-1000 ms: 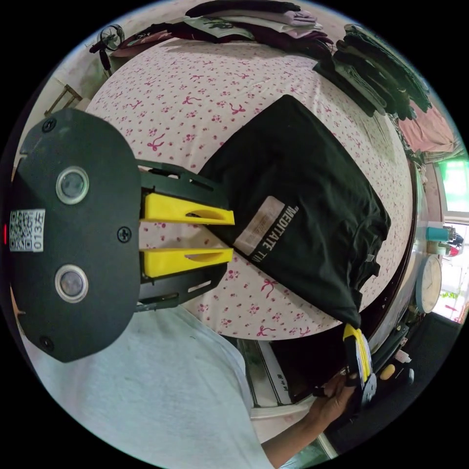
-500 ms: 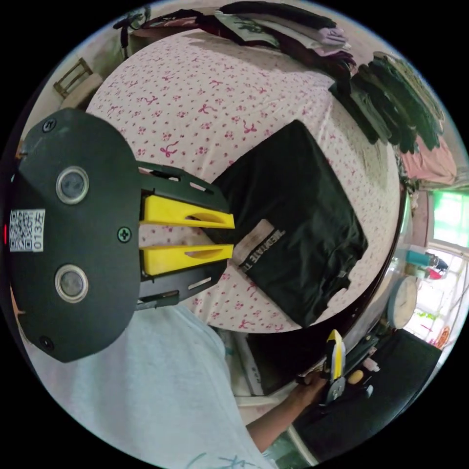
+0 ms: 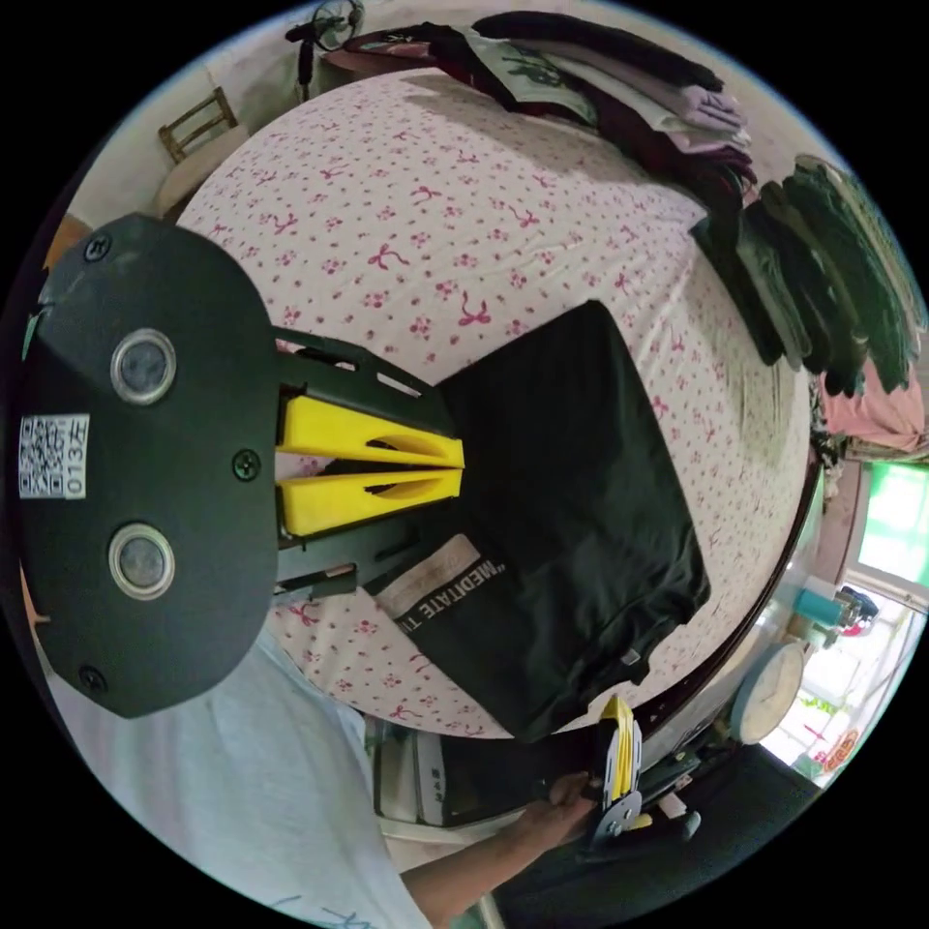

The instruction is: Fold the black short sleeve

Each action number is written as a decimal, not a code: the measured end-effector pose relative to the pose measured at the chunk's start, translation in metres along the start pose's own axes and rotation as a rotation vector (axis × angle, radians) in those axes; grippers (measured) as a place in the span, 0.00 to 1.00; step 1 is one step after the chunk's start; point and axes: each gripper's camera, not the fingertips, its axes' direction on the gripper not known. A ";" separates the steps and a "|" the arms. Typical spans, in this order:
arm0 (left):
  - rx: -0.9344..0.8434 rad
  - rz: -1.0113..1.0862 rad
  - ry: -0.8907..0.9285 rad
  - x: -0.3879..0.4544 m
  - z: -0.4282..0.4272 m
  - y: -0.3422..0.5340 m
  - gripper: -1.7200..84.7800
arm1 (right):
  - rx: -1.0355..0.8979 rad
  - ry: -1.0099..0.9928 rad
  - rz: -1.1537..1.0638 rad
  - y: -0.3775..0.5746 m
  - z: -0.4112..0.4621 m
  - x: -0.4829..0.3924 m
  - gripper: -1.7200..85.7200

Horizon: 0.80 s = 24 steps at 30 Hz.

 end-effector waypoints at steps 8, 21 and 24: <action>-0.032 -0.021 -0.032 -0.028 0.018 -0.032 0.02 | 0.006 0.071 -0.115 -0.111 0.052 -0.012 0.02; 0.031 -0.180 0.193 -0.091 -0.009 0.047 0.10 | -0.045 0.002 -0.265 -0.238 0.076 -0.042 0.07; -0.017 -0.161 0.261 -0.087 -0.007 0.062 0.12 | -0.086 -0.086 -0.387 -0.281 0.100 -0.081 0.09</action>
